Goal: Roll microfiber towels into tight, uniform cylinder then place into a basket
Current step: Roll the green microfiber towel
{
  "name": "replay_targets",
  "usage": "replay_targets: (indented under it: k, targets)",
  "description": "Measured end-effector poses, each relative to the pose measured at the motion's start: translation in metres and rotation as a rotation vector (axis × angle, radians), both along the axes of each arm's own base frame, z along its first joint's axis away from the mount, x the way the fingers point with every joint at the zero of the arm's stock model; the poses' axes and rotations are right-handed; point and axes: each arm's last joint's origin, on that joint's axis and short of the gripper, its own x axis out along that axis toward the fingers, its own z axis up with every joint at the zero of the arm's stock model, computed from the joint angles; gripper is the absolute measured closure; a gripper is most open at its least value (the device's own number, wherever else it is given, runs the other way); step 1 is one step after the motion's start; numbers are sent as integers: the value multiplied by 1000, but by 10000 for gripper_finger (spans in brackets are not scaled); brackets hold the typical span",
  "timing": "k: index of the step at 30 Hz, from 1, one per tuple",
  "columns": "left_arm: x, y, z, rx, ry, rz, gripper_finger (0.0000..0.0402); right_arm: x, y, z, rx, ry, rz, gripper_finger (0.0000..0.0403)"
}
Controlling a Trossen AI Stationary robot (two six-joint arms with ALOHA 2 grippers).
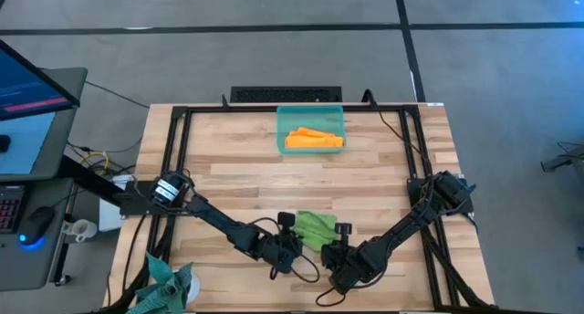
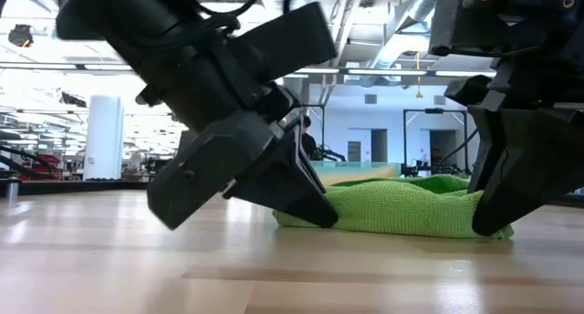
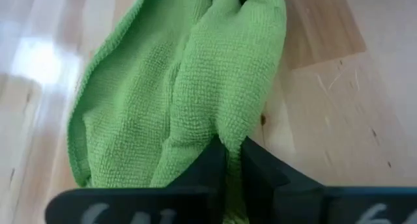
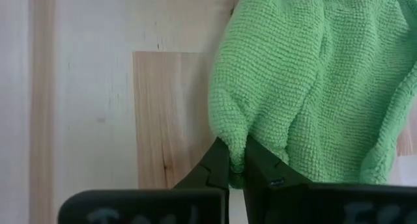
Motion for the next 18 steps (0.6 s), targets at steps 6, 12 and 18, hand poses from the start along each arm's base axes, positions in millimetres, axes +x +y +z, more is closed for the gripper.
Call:
replay_targets:
  k: [6, 12, 18]
  targets:
    - [10, -11, 37, -161, 180, 56, 385, 3, 10, 12, 13, 20, 17, 372]
    - [19, -22, 70, -357, 299, 30, 393, 3, 18, 21, 40, 42, 42, 373]
    - [20, -25, 78, -458, 342, 41, 390, -3, 24, 25, 13, 46, 117, 372]
